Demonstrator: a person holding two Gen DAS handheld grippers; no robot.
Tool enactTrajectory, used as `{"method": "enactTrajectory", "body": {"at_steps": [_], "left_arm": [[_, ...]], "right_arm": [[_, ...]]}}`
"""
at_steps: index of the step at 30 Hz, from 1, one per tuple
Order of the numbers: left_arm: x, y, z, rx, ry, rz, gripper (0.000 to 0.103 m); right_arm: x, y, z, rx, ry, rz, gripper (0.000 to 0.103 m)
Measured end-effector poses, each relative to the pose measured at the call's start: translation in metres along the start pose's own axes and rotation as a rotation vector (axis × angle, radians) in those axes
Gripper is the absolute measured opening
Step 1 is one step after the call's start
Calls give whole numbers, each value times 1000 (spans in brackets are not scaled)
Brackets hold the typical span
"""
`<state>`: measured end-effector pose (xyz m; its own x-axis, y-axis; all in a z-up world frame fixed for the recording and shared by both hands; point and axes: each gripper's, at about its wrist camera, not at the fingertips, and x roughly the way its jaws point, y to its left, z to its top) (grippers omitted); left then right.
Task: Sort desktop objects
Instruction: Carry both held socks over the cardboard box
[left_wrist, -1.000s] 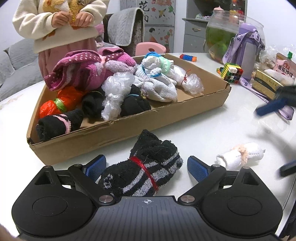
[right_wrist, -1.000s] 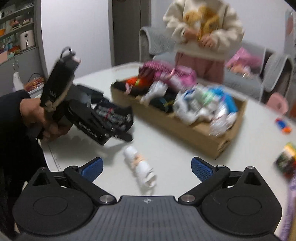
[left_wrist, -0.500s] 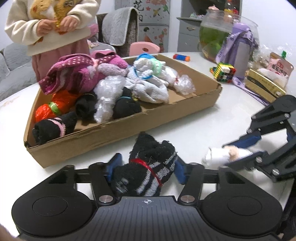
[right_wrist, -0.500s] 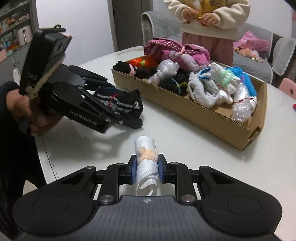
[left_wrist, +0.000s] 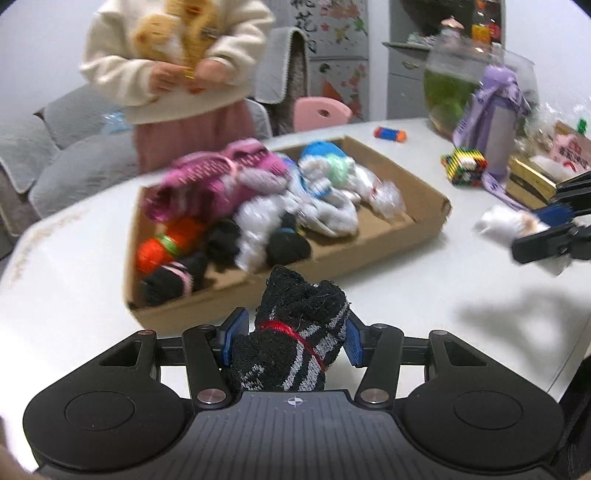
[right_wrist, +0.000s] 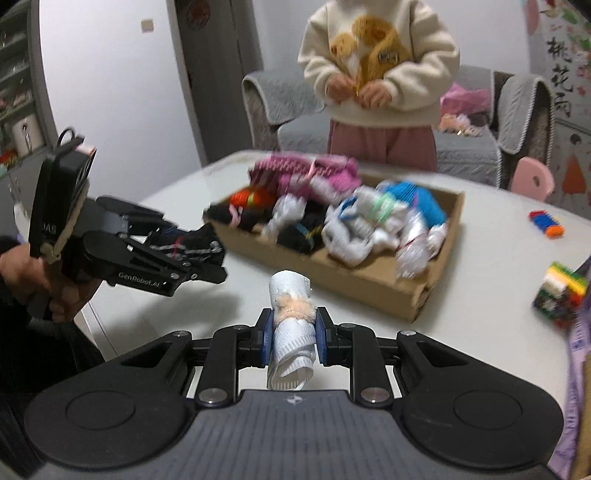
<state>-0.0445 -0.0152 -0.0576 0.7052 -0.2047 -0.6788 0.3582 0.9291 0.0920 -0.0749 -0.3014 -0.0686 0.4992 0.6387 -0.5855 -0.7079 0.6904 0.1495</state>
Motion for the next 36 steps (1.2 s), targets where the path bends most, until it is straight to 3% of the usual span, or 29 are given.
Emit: {"method": "enactTrajectory", "body": {"at_steps": [6,13,20,30,36], "left_arm": [[-15,9,35,-23,-83,42,59],[-4,19,84,-45,-158,47,59],[44,12,113,-64,-121,-8,59],[106,-4,104,-71,3,-42,61],[124,-2,94,-96,47,-28,76]], "right_arm": [[-7,-13,41,5,-55,-49,21],[23,-27,88,4,-79,-66,21],[74,-46,112,36,-25,-83,21],[121,-67,93,52,97,-151,21],[131,-70,79,69,139,-177,24]]}}
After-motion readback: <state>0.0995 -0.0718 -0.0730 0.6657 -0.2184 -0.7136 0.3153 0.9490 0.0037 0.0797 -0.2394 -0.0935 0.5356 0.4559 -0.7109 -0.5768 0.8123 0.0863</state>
